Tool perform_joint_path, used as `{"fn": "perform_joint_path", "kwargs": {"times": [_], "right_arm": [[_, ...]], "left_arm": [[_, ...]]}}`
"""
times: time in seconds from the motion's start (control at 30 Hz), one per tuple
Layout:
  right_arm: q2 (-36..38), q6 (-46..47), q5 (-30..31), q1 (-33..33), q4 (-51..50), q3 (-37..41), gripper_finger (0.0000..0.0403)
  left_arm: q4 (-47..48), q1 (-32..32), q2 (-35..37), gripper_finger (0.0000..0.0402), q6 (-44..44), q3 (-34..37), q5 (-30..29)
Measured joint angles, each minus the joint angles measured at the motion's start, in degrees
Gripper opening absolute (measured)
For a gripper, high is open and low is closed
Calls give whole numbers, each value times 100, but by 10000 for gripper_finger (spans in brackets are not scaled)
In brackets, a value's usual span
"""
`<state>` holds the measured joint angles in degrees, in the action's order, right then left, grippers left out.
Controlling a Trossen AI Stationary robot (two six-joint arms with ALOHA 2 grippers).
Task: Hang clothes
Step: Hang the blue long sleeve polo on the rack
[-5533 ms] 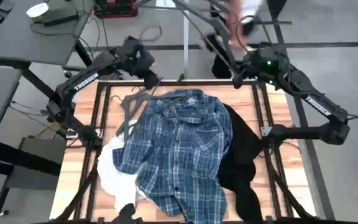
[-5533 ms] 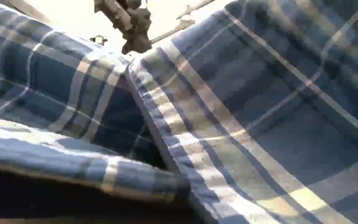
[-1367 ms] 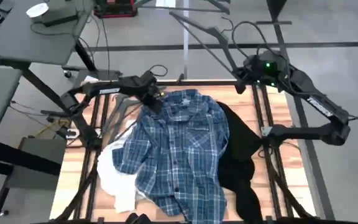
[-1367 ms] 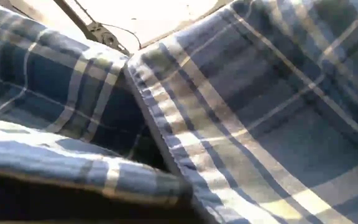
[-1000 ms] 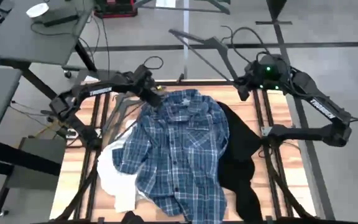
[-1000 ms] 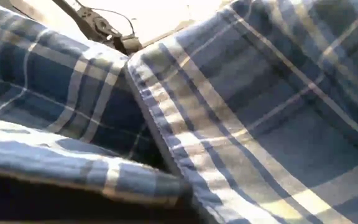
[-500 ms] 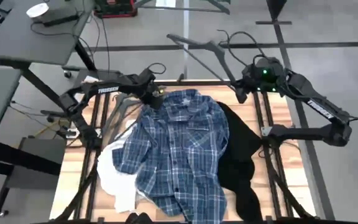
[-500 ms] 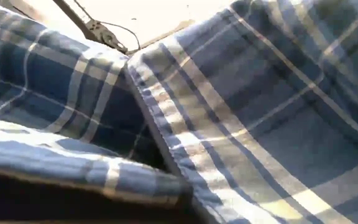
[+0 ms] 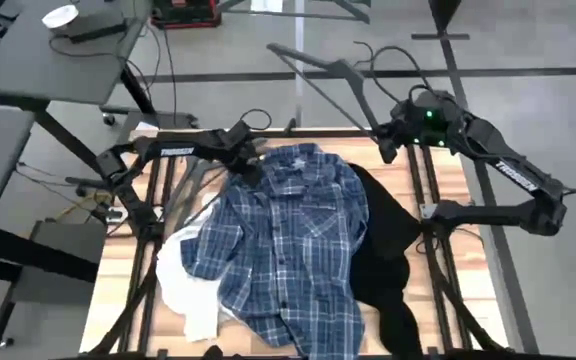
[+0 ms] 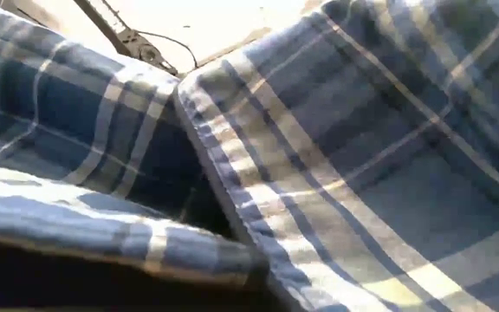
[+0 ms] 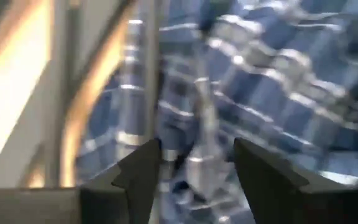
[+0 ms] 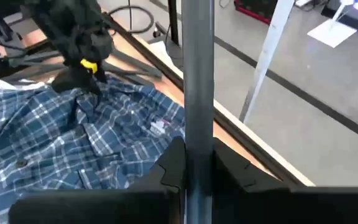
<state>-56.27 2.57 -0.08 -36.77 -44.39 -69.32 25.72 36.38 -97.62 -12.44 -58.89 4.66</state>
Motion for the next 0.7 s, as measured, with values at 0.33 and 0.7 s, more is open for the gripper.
{"fn": "perform_joint_path", "kwargs": {"times": [0.33, 0.7], "right_arm": [[66, 119, -2, 0, -52, 0, 31], [182, 200, -848, 4, -1395, 0, 31]], "left_arm": [[404, 4, 100, 3, 341, -232, -374], [1632, 6, 697, 0, 668, -1615, -380]]}}
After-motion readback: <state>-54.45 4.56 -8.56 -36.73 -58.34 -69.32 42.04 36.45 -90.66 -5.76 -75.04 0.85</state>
